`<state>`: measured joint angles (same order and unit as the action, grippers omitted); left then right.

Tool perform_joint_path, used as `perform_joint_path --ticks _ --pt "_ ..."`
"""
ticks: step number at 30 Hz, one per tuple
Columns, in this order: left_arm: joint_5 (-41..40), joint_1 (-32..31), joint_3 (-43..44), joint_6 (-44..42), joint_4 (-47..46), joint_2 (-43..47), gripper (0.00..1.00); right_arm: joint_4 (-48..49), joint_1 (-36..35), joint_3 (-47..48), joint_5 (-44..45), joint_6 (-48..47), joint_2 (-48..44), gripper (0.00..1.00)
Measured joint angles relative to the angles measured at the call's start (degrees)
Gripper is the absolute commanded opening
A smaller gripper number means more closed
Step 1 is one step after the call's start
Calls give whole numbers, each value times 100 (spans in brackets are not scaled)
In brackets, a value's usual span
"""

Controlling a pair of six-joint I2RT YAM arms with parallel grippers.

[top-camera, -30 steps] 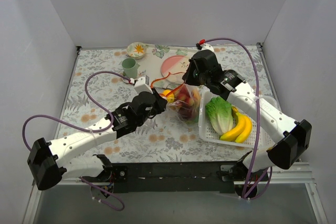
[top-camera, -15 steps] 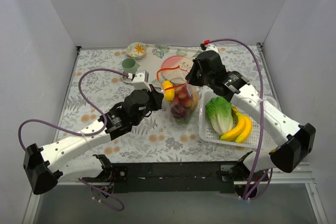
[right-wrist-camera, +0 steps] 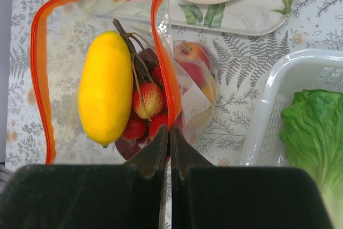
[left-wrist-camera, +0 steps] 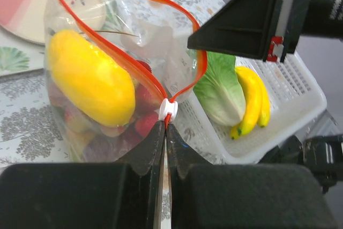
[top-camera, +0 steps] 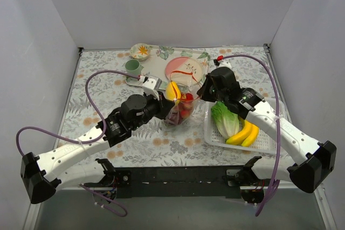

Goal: Place the food in the zip-top bag and seal the zipper
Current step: Adjust the zipper food storage bag at the center of the board.

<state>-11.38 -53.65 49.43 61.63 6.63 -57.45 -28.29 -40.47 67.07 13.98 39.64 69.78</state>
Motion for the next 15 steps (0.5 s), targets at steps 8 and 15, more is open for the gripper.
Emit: perform_joint_path --ticks 8,15 --pt "483 0 -398 22 -26 334 0 57 0 -133 -181 63 -76 26" --pt "522 0 -409 168 -122 295 0 -11 2 -22 -501 199 -120 38"
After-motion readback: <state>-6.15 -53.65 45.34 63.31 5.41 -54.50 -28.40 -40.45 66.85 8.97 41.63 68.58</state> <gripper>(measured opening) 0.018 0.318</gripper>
